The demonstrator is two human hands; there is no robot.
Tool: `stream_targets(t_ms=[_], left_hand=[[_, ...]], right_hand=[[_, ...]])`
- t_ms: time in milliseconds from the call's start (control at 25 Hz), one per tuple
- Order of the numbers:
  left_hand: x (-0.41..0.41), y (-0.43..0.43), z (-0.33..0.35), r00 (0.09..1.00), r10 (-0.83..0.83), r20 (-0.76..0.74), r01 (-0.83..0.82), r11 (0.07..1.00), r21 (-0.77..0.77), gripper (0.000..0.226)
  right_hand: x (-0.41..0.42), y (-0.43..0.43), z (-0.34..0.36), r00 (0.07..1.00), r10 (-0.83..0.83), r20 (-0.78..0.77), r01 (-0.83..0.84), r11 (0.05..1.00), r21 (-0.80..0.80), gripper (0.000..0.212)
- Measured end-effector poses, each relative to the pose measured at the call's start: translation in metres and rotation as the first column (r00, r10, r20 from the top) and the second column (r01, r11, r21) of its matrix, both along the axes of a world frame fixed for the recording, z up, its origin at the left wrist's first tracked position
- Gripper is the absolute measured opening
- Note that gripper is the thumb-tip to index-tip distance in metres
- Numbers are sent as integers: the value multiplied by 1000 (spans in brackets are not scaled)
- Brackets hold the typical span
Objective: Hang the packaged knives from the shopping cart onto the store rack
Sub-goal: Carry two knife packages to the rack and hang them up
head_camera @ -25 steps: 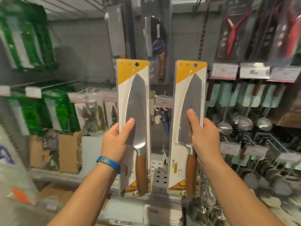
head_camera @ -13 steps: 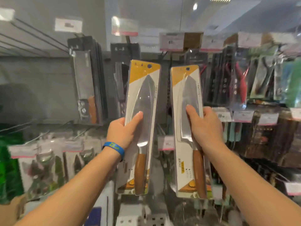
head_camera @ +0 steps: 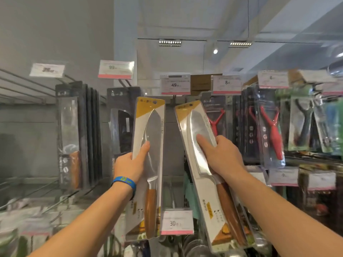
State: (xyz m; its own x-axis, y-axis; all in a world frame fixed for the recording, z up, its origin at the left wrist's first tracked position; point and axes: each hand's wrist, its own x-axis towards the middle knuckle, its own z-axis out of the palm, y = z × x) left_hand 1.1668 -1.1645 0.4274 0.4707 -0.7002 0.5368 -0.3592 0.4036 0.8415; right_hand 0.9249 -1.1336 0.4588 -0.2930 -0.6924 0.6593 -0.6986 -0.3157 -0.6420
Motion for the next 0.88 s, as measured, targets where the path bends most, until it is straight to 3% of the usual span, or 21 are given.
stream_targets(t_ms=[240, 360, 600, 880], left_hand=[[-20, -19, 18, 998, 38, 59, -42, 997, 58, 88], [-18, -23, 29, 999, -11, 31, 12, 999, -30, 74], [-24, -24, 46, 989, -103, 110, 119, 981, -151, 65], [-20, -36, 55, 984, -111, 137, 134, 976, -170, 67]], right_hand=[[-11, -14, 32, 990, 129, 53, -118, 977, -176, 50], [-9, -16, 49, 988, 144, 48, -127, 958, -259, 48], [-29, -11, 77, 997, 59, -43, -70, 945, -318, 54], [-32, -2, 58, 995, 68, -71, -83, 965, -249, 68]])
